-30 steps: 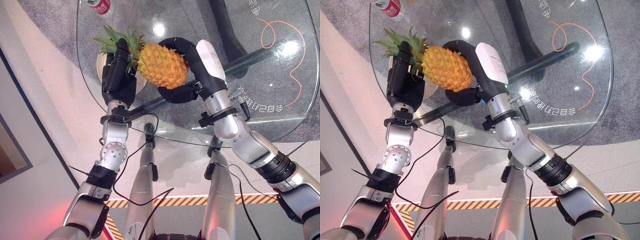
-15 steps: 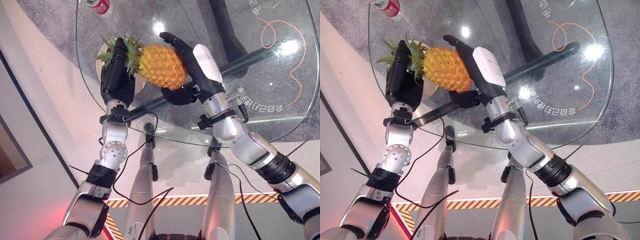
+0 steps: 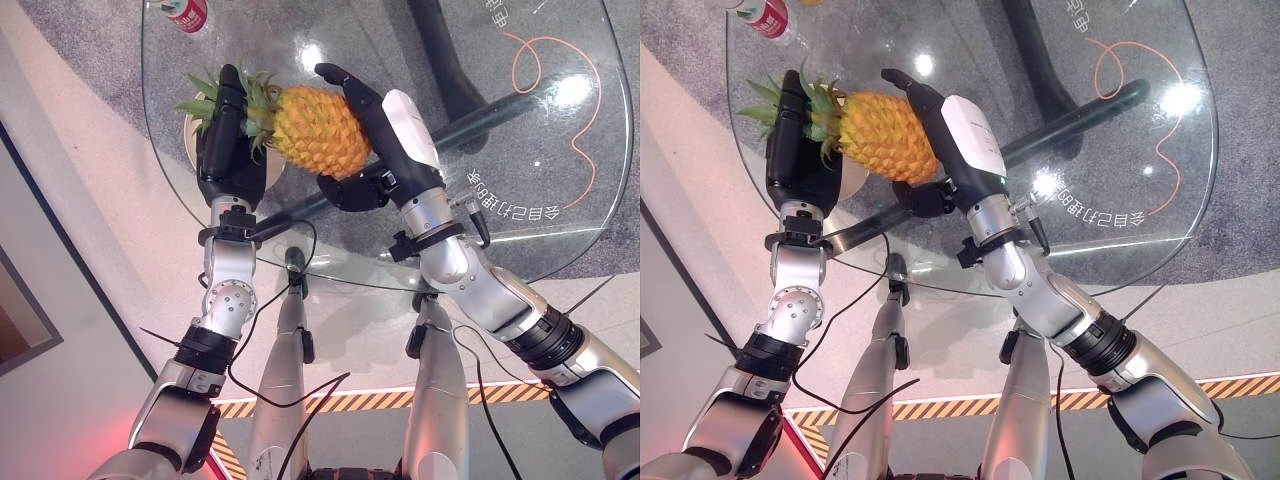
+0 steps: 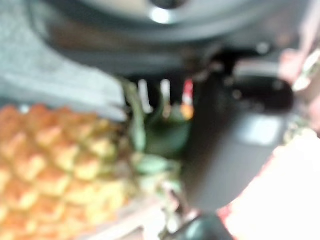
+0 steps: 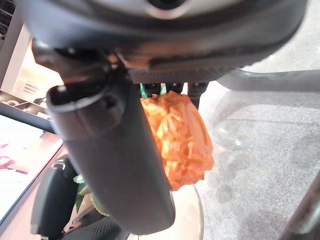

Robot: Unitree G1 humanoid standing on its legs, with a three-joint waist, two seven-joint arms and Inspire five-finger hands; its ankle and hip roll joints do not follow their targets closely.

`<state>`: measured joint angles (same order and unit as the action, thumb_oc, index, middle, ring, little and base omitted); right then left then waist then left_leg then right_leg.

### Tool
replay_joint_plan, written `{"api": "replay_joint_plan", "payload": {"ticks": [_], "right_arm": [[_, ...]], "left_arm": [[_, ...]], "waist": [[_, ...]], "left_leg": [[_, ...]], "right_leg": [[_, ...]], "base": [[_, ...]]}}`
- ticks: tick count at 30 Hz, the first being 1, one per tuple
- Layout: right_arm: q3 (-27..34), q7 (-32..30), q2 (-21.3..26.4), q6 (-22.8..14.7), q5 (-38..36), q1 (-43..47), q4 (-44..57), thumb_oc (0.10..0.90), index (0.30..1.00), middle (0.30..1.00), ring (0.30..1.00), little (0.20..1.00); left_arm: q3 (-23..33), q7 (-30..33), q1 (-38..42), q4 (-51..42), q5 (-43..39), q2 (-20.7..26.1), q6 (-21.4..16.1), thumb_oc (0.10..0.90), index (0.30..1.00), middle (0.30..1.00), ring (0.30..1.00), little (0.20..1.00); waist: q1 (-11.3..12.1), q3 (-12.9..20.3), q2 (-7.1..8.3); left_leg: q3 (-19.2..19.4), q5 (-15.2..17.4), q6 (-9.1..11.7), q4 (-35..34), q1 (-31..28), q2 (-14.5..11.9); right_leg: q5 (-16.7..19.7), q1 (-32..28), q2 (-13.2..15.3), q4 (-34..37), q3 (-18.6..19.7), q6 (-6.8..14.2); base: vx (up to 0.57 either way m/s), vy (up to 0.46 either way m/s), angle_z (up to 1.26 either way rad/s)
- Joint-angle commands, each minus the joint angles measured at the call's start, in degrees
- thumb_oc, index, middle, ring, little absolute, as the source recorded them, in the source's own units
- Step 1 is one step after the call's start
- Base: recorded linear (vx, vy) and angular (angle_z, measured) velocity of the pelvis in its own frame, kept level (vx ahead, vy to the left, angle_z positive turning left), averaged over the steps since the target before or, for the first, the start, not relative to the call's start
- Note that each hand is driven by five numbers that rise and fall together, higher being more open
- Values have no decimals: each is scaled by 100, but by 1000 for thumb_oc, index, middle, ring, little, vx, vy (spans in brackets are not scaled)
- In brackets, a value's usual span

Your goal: Pick up the fruit to the plate

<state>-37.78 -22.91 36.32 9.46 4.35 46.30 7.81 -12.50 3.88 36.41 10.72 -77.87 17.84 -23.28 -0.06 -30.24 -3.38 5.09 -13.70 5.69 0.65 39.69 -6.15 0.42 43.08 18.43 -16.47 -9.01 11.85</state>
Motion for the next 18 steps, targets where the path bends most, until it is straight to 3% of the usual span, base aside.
{"api": "replay_joint_plan", "payload": {"ticks": [1, 18], "right_arm": [[355, -375, -260, -551, 76, 796, 703, 800, 900, 900, 900, 900], [443, -443, -338, -640, 170, 687, 705, 800, 900, 900, 900, 900]], "left_arm": [[-359, -601, 820, -927, 494, -260, -144, 100, 300, 300, 300, 200], [-245, -364, 745, -901, 651, -308, -414, 100, 300, 300, 300, 200]], "waist": [[157, 45, 60], [167, 45, 54]], "left_leg": [[70, 320, 216, 54, -327, -249], [90, 345, 229, 19, -394, -259]], "right_leg": [[1042, -404, 141, 955, -426, 164], [998, -473, 146, 972, -432, 172]], "base": [[0, 0, 0], [0, 0, 0]]}}
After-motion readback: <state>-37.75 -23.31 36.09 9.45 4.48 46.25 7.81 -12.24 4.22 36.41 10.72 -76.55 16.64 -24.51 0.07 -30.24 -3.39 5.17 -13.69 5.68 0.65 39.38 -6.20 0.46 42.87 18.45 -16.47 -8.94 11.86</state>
